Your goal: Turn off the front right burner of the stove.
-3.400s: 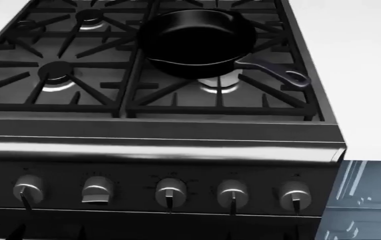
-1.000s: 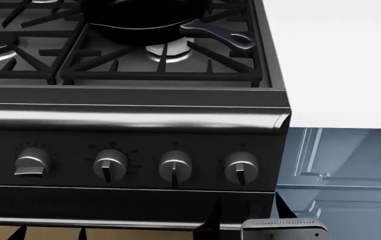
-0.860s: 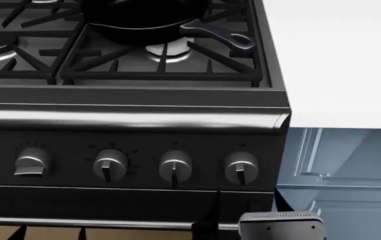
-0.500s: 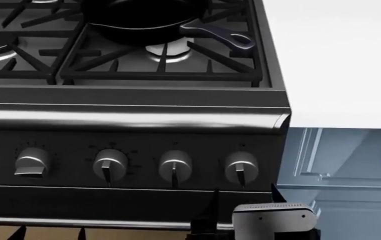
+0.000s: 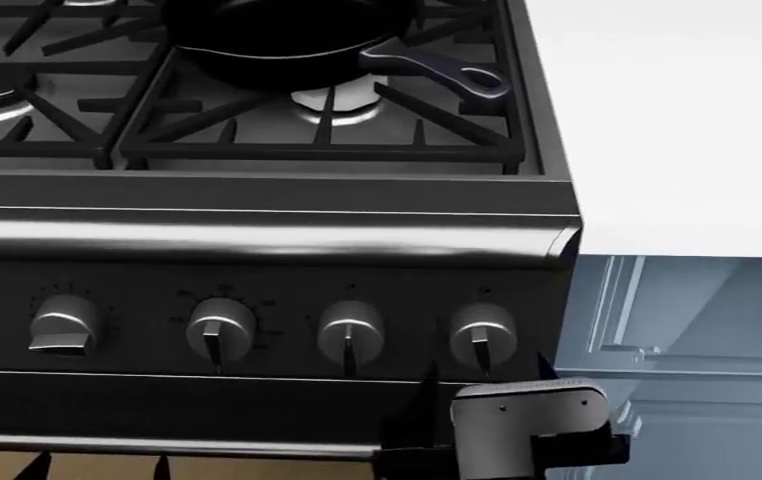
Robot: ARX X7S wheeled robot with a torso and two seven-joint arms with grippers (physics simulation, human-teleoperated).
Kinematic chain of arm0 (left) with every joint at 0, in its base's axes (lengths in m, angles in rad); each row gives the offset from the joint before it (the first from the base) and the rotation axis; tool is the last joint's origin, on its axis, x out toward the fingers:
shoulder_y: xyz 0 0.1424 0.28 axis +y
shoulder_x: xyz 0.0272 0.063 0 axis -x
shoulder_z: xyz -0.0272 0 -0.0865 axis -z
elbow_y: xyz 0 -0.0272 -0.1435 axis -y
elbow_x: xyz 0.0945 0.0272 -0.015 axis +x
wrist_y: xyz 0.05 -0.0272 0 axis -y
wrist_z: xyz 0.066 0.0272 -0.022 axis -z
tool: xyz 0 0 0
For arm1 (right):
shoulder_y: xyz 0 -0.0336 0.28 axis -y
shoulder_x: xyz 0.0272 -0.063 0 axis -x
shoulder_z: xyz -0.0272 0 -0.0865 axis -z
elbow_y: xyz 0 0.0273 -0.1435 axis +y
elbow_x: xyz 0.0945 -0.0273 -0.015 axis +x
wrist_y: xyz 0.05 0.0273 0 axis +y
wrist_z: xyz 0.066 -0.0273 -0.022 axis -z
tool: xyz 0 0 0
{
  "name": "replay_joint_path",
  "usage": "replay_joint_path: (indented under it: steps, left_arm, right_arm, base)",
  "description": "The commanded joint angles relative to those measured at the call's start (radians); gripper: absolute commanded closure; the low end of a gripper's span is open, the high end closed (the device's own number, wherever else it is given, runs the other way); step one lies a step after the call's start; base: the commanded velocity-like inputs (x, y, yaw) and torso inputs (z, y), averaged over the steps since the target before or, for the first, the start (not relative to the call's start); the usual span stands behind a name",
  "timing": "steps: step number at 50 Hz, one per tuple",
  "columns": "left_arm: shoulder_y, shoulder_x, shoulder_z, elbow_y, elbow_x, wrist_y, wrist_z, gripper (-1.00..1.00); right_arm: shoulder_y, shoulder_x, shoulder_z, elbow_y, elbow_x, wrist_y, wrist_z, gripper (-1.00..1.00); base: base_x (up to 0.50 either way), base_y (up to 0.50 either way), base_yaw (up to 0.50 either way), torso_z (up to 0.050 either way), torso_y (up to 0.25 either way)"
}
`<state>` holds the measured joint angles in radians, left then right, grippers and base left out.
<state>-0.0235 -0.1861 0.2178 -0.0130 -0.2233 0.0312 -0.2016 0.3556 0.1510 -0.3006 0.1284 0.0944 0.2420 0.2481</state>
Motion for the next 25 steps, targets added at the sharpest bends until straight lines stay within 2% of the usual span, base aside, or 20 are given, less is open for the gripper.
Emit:
replay_joint_path:
  steps: [1, 8, 17, 25]
  left_arm:
    - [-0.002, -0.004, 0.002, -0.004, -0.008, 0.004, -0.005, -1.00]
    - [-0.002, -0.006, 0.004, -0.006, -0.013, 0.006, -0.009, -1.00]
    - [0.003, -0.012, 0.008, 0.010, -0.017, 0.002, -0.013, -1.00]
    - [0.002, -0.015, 0.009, 0.008, -0.020, 0.006, -0.018, -1.00]
  right_arm:
    - [0.051, -0.015, -0.022, 0.063, -0.005, 0.000, 0.002, -1.00]
    - [0.069, -0.026, -0.025, 0.106, 0.001, -0.009, 0.008, -1.00]
    - [0.035, -0.020, -0.024, 0.054, 0.008, 0.017, 0.035, -1.00]
    - [0.076, -0.025, -0.024, 0.143, 0.007, -0.018, 0.039, -1.00]
  base:
    - [0.00, 0.00, 0.00, 0.000, 0.000]
    - [0.00, 0.00, 0.00, 0.000, 0.000]
    - [0.00, 0.00, 0.00, 0.000, 0.000]
    - [0.00, 0.00, 0.00, 0.000, 0.000]
